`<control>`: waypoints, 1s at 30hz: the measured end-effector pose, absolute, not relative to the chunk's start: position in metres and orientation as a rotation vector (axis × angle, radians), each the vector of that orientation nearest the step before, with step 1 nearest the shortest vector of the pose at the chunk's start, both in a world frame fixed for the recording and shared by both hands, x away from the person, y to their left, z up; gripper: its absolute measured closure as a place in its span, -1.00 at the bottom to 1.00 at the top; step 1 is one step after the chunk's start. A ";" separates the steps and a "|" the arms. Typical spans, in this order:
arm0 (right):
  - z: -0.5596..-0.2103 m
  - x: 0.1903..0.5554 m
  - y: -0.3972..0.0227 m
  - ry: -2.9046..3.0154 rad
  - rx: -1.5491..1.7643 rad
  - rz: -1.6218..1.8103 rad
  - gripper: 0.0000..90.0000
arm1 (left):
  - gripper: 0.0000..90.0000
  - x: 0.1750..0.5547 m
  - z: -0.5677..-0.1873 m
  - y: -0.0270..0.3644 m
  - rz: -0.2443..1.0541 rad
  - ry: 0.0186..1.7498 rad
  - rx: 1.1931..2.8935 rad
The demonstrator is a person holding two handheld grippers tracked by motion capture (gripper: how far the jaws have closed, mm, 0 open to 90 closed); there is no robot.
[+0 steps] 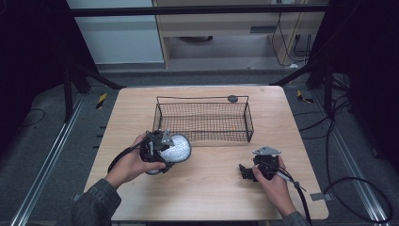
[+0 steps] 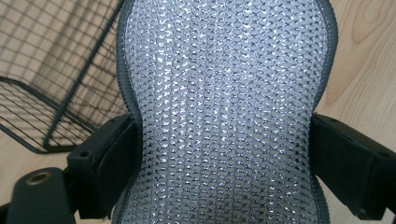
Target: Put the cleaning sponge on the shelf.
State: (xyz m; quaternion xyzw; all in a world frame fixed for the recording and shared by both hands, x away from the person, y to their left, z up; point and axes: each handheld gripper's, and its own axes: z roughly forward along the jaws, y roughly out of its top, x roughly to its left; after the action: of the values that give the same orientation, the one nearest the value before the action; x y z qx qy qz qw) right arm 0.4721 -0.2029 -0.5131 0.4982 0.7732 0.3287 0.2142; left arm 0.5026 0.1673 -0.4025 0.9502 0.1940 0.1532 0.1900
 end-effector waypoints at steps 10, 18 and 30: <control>-0.513 0.473 -0.202 2.149 1.375 0.913 -0.98 | -0.76 0.510 -0.373 0.167 0.490 0.473 2.665; -0.513 0.472 -0.202 2.146 1.376 0.911 -0.98 | -0.76 0.525 -0.346 0.163 0.588 0.412 2.674; -0.513 0.472 -0.202 2.145 1.378 0.912 -0.98 | -0.75 0.564 -0.327 0.149 0.703 0.410 2.638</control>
State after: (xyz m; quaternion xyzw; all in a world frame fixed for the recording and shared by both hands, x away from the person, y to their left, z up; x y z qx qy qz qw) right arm 0.4723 -0.2019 -0.5130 0.4970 0.7736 0.3290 0.2151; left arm 0.5640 0.1492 -0.3271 0.9383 0.1457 0.2500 0.1894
